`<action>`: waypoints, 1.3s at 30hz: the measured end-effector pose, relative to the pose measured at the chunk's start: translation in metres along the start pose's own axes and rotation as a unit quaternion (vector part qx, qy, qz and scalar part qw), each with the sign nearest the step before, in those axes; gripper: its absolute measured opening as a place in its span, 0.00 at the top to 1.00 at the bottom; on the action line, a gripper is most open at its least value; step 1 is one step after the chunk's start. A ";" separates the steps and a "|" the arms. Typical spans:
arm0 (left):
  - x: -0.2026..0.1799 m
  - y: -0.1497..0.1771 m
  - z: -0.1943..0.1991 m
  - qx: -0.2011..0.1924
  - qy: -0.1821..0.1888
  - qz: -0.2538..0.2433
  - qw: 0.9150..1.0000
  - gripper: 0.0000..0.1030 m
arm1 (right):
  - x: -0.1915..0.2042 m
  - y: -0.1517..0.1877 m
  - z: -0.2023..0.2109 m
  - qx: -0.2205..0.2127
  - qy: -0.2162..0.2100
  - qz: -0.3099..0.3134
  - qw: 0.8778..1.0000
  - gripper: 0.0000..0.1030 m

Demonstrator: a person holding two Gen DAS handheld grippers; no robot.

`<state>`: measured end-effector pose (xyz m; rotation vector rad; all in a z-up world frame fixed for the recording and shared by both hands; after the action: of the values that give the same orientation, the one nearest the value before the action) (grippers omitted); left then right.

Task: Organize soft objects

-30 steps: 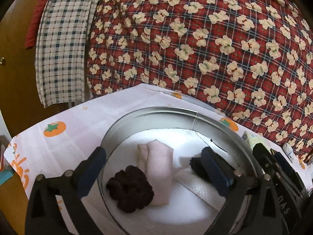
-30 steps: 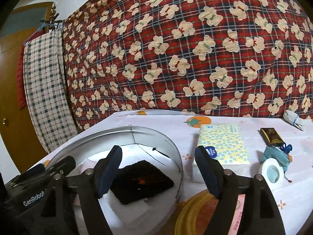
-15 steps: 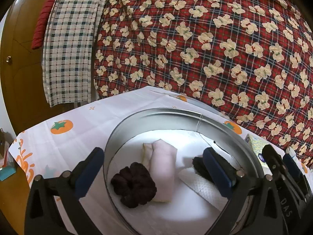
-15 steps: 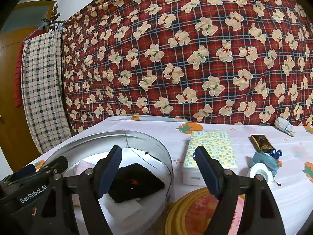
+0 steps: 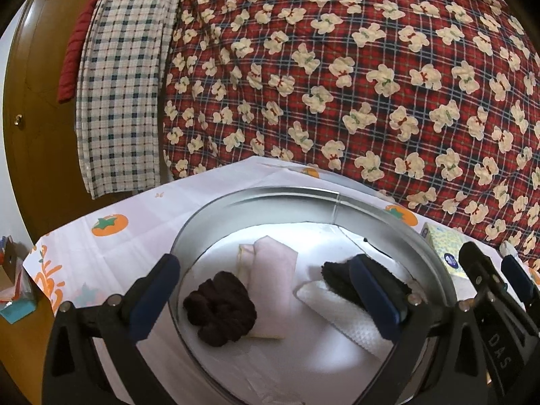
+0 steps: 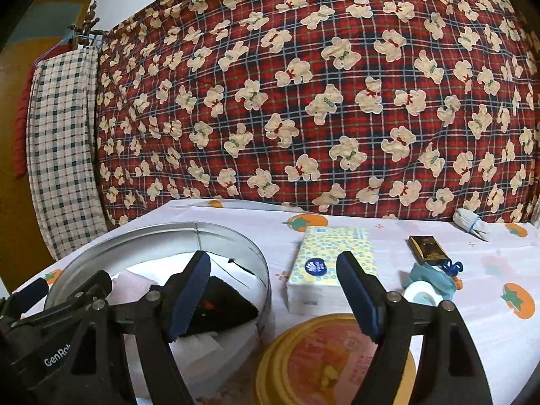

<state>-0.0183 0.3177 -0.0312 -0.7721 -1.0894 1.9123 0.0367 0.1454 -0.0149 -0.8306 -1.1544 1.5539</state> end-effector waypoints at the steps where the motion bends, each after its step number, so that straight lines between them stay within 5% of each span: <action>1: -0.001 0.000 0.001 0.000 0.001 0.001 1.000 0.01 | -0.001 0.000 0.001 -0.001 0.000 -0.001 1.000 0.23; 18: -0.030 0.010 0.017 0.002 0.027 -0.018 0.999 0.01 | -0.037 0.003 0.018 -0.003 0.020 -0.026 0.999 0.23; 39: -0.084 0.028 0.036 0.013 0.076 -0.043 0.996 0.01 | -0.132 0.008 0.040 0.006 0.083 -0.073 0.994 0.23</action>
<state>-0.0139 0.2224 -0.0302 -0.8288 -0.9861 1.7610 0.0345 0.0075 -0.0141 -0.8329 -1.0590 1.3455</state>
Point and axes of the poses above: each gripper's, at about its wrist camera, not at the fingertips, and z roughly against the way its jaws point, x to its left, y to its underside, the point moved 5 cm from there along -z, roughly the way its jaws point
